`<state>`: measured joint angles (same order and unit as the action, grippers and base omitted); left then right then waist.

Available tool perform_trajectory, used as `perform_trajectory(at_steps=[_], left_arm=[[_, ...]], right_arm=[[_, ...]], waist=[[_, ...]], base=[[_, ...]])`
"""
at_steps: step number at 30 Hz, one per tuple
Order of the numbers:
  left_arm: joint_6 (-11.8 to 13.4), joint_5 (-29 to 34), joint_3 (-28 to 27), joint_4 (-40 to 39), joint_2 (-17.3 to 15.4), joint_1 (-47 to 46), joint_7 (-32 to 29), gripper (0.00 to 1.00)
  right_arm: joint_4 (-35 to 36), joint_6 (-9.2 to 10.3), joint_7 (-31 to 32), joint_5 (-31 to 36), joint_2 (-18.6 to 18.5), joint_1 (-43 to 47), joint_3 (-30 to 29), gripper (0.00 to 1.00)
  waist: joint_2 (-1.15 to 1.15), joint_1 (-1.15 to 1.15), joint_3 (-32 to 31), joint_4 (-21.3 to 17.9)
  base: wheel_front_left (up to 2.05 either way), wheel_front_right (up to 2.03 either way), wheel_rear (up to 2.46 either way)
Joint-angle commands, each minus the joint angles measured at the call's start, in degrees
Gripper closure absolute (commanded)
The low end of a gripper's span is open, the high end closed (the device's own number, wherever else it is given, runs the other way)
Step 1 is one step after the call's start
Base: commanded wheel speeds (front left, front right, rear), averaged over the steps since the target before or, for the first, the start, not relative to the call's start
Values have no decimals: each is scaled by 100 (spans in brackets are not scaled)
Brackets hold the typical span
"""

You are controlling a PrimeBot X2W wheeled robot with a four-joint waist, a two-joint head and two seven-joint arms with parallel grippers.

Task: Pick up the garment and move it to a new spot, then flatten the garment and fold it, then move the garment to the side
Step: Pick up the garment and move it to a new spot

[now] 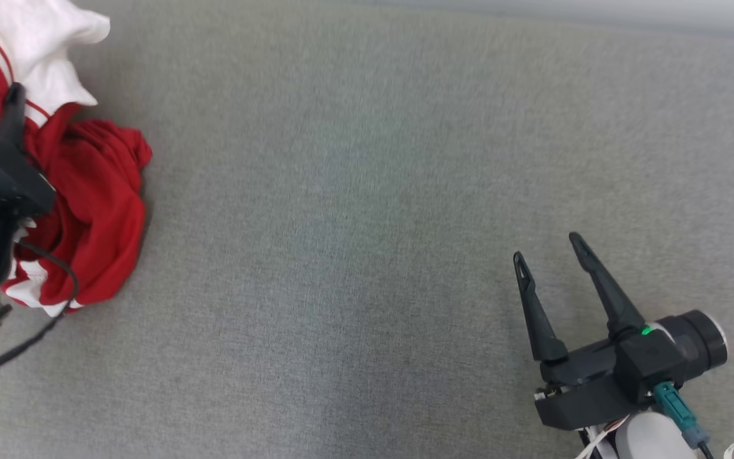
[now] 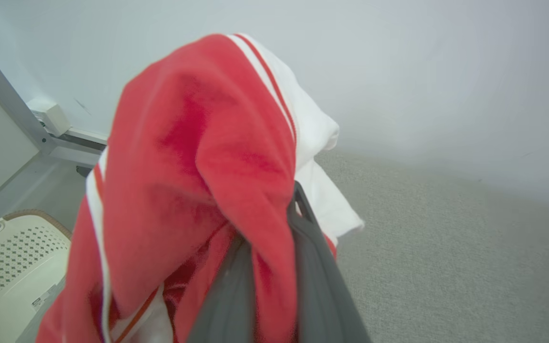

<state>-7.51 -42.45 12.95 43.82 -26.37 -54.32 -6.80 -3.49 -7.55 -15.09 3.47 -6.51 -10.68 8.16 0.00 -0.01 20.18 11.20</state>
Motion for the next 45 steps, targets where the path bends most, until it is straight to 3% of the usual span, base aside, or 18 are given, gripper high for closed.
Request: perform_trajectory(at_steps=[1, 9, 15, 31, 39, 45], left_arm=[[6, -19, 50, -90, -27, 114, 107, 100], [5, -235, 152, -651, 132, 223, 346, 100], [28, -358, 256, -1193, 346, 289, 141, 100], [509, -474, 688, -2819, 621, 980, -636, 100], [716, -528, 959, -2996, 1027, 1283, -710, 100], [777, -253, 1303, -2516, 1633, 1344, -170, 100]], right_arm=[[-28, 12, -9, -70, 38, 94, 8, 0], [-107, 12, -9, -247, 197, 336, -108, 0], [-90, 12, -10, -341, 287, 392, -96, 0], [6, 12, -9, -560, 366, 470, -64, 0], [101, 12, -9, -699, 368, 376, -53, 0], [145, 12, -9, -786, 370, 294, -24, 0]], waist=[[0, 1, -340, -77], [0, 1, -1032, -286], [0, 1, -1318, -598], [0, 1, -1541, -1940], [0, 1, -1305, -2517], [0, 1, -983, -2804]], base=[[0, 0, 0], [0, 0, 0], [0, 0, 0], [0, 0, 0], [0, 0, 0], [0, 0, 0]])
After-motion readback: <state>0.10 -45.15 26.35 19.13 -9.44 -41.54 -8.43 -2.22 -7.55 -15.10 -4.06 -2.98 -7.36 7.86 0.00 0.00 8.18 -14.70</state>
